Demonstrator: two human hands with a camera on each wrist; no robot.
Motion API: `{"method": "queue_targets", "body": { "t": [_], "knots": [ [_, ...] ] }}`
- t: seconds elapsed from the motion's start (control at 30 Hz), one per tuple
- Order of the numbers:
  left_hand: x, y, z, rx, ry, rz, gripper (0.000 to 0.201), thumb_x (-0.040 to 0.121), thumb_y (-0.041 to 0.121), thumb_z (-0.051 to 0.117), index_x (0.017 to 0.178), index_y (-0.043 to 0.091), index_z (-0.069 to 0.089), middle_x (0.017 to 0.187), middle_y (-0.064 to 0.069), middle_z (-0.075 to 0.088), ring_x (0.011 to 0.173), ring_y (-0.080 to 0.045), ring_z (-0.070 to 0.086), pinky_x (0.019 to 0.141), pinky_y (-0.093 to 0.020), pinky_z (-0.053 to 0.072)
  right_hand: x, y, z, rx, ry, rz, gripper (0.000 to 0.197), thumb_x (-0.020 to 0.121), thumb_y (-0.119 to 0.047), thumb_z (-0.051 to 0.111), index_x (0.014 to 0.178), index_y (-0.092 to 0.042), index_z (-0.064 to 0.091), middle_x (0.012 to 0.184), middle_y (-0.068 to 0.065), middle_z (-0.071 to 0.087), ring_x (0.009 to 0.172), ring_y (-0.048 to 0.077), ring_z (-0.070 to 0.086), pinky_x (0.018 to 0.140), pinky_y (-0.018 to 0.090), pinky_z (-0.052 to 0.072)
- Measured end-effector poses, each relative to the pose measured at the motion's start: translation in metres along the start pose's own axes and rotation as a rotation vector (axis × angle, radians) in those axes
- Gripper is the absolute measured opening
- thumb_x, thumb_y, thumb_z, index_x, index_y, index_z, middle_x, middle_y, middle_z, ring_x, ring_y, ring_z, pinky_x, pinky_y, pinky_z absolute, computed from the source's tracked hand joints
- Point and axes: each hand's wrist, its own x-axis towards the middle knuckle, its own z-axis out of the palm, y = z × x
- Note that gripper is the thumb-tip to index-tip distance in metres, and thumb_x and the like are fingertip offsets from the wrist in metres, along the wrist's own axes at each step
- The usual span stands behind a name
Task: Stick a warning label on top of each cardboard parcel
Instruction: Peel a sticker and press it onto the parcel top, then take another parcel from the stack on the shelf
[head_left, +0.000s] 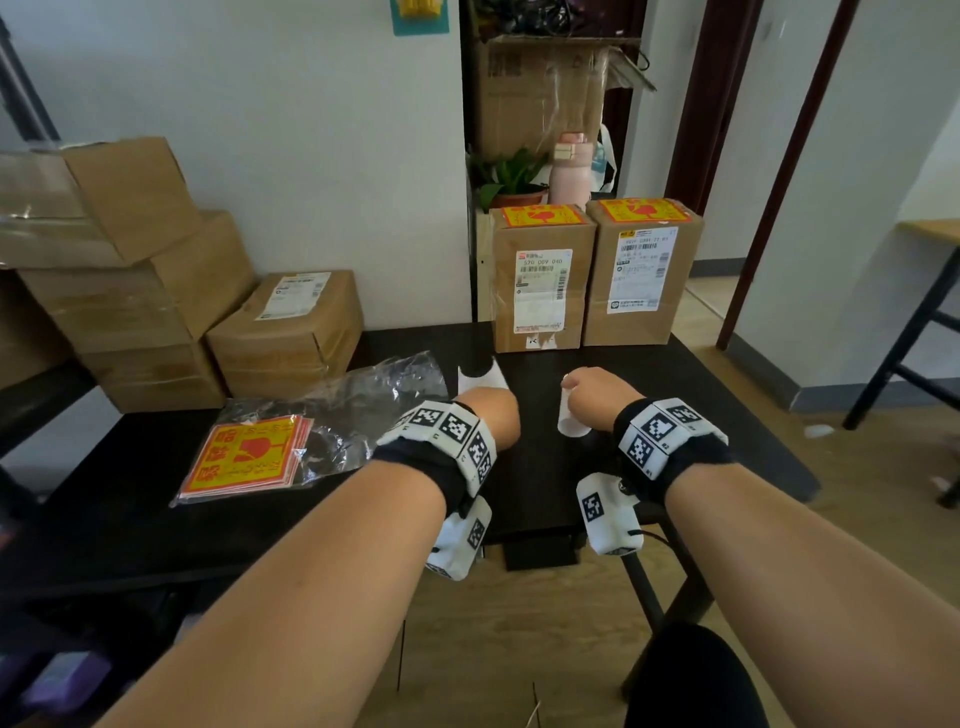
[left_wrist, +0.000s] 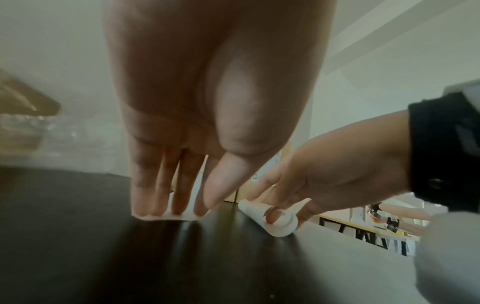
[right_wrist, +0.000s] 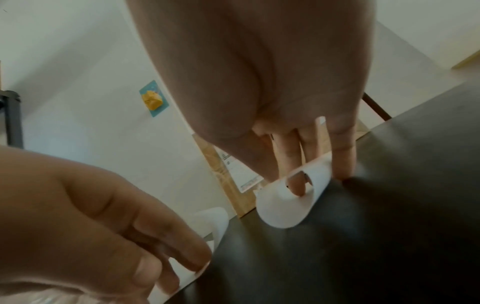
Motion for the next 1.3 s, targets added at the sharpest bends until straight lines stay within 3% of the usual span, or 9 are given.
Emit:
{"method": "queue_targets", "body": {
  "t": [0.27, 0.4, 0.5, 0.57, 0.63, 0.87, 1.0, 1.17, 1.3],
  "knots": [
    [0.019, 0.035, -0.002, -0.248, 0.105, 0.220, 0.049, 0.098, 0.012, 0.046, 0.146, 0.011, 0.035, 0.143, -0.013, 0.045, 0.130, -0.028, 0.047, 0.104, -0.035, 0.039, 0.022, 0.027, -0.019, 0.167, 0.105, 0.022, 0.044, 0.099, -0.005, 0.041, 0.143, -0.003, 0.040, 0.147, 0.018, 0.043, 0.136, 0.033, 0.041, 0.108, 0.035, 0.033],
    [0.024, 0.034, -0.016, -0.281, 0.163, 0.221, 0.049, 0.097, 0.004, 0.043, 0.145, 0.009, 0.038, 0.144, -0.012, 0.045, 0.131, -0.027, 0.046, 0.104, -0.034, 0.038, 0.025, 0.027, -0.029, 0.194, 0.189, -0.009, 0.041, 0.096, 0.001, 0.037, 0.135, 0.001, 0.051, 0.138, 0.021, 0.051, 0.129, 0.035, 0.047, 0.105, 0.038, 0.037],
    [0.025, 0.025, -0.032, -0.302, 0.248, 0.236, 0.039, 0.095, 0.001, 0.040, 0.131, 0.004, 0.055, 0.127, -0.014, 0.057, 0.115, -0.027, 0.056, 0.089, -0.029, 0.042, 0.021, 0.017, -0.037, 0.164, 0.241, -0.046, 0.035, 0.094, 0.004, 0.039, 0.122, 0.006, 0.060, 0.127, 0.023, 0.059, 0.119, 0.035, 0.055, 0.100, 0.039, 0.044],
    [0.022, 0.016, -0.044, -0.351, 0.321, 0.226, 0.035, 0.096, 0.003, 0.040, 0.124, 0.004, 0.060, 0.122, -0.014, 0.060, 0.106, -0.026, 0.058, 0.084, -0.029, 0.042, 0.022, 0.007, -0.042, 0.132, 0.282, -0.087, 0.036, 0.095, 0.001, 0.039, 0.122, 0.002, 0.063, 0.127, 0.020, 0.061, 0.118, 0.033, 0.056, 0.100, 0.038, 0.046],
    [0.017, 0.003, -0.059, -0.425, 0.381, 0.197, 0.034, 0.097, 0.004, 0.039, 0.123, 0.002, 0.061, 0.125, -0.015, 0.060, 0.110, -0.028, 0.058, 0.087, -0.031, 0.044, 0.022, -0.007, -0.046, 0.147, 0.303, -0.119, 0.040, 0.094, 0.001, 0.040, 0.126, -0.003, 0.062, 0.133, 0.016, 0.058, 0.122, 0.030, 0.054, 0.099, 0.034, 0.043],
    [-0.010, -0.077, -0.100, -0.689, 0.701, 0.018, 0.035, 0.097, 0.004, 0.038, 0.121, 0.006, 0.063, 0.125, -0.011, 0.062, 0.117, -0.028, 0.057, 0.096, -0.033, 0.043, 0.016, -0.072, -0.055, 0.307, 0.329, -0.274, 0.036, 0.095, -0.007, 0.044, 0.125, -0.014, 0.062, 0.134, 0.009, 0.057, 0.122, 0.026, 0.054, 0.093, 0.030, 0.043],
    [-0.033, -0.142, -0.112, -0.796, 0.867, -0.080, 0.036, 0.094, 0.002, 0.039, 0.118, 0.011, 0.065, 0.125, -0.007, 0.063, 0.118, -0.026, 0.057, 0.099, -0.032, 0.043, 0.014, -0.128, -0.050, 0.364, 0.333, -0.378, 0.030, 0.095, -0.013, 0.048, 0.121, -0.013, 0.063, 0.124, 0.008, 0.062, 0.116, 0.025, 0.058, 0.099, 0.036, 0.046],
    [-0.062, -0.217, -0.115, -0.808, 1.092, -0.234, 0.035, 0.091, 0.005, 0.042, 0.113, 0.016, 0.067, 0.118, -0.004, 0.067, 0.110, -0.024, 0.060, 0.089, -0.029, 0.045, 0.009, -0.206, -0.036, 0.361, 0.282, -0.492, 0.030, 0.095, -0.020, 0.054, 0.121, -0.009, 0.064, 0.126, 0.011, 0.063, 0.119, 0.027, 0.057, 0.104, 0.037, 0.042],
    [-0.081, -0.265, -0.113, -0.793, 1.207, -0.315, 0.034, 0.092, 0.006, 0.042, 0.113, 0.017, 0.066, 0.117, 0.000, 0.066, 0.110, -0.022, 0.059, 0.082, -0.026, 0.039, 0.002, -0.261, -0.018, 0.393, 0.228, -0.547, 0.032, 0.097, -0.021, 0.052, 0.125, -0.009, 0.062, 0.127, 0.008, 0.062, 0.118, 0.025, 0.057, 0.099, 0.032, 0.042]
  ]
}}
